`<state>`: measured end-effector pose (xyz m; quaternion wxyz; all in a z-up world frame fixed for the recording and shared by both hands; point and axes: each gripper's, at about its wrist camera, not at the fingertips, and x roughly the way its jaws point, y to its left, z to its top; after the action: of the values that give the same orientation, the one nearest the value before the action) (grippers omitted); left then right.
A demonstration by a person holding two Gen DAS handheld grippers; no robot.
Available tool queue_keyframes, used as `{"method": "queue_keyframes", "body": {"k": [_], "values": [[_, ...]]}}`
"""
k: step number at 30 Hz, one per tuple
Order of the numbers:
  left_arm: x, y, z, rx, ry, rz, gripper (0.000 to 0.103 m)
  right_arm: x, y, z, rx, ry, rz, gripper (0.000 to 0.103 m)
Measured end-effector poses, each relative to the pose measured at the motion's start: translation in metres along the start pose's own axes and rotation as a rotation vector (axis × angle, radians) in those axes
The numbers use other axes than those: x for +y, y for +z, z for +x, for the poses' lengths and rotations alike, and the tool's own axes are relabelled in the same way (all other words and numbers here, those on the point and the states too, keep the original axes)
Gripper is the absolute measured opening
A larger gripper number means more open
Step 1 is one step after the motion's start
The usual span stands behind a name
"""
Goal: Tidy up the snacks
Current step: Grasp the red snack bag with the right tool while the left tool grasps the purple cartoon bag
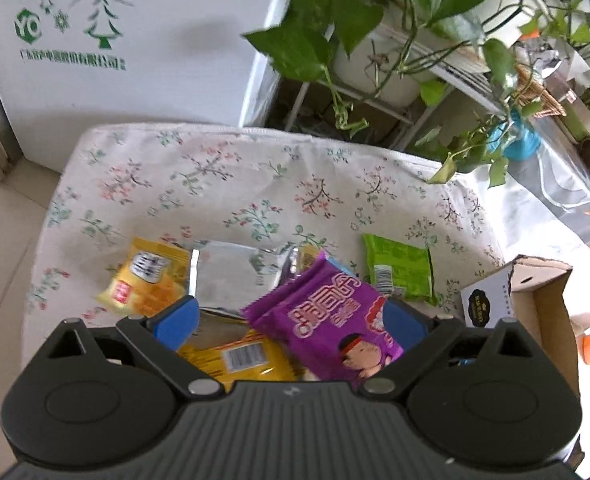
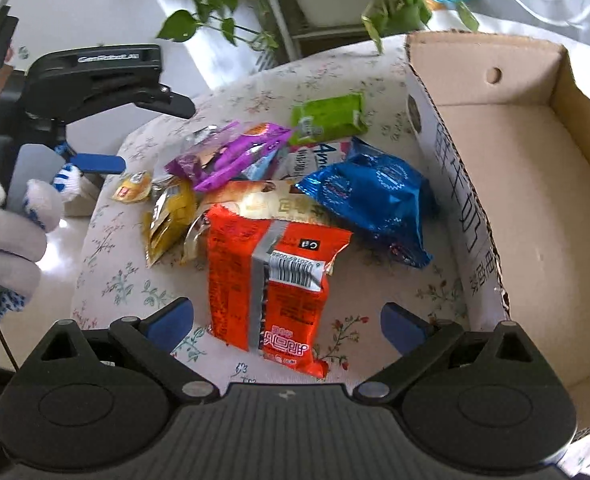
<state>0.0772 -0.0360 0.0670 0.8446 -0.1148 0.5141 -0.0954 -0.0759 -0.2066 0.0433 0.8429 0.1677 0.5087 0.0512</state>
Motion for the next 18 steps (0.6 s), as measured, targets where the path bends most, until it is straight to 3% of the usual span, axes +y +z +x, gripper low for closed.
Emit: {"method": "queue_keyframes", "body": {"k": [7, 13, 18], "values": [[-0.011, 0.003, 0.027, 0.027, -0.021, -0.08, 0.099, 0.003, 0.0, 0.011, 0.024, -0.029, 0.03, 0.101], [-0.019, 0.004, 0.044, 0.018, 0.026, -0.071, 0.102, 0.01, -0.002, 0.02, 0.036, -0.045, 0.002, 0.096], [-0.018, -0.001, 0.045, 0.008, 0.065, -0.026, 0.102, 0.009, 0.001, 0.025, 0.036, -0.053, 0.015, 0.085]]}}
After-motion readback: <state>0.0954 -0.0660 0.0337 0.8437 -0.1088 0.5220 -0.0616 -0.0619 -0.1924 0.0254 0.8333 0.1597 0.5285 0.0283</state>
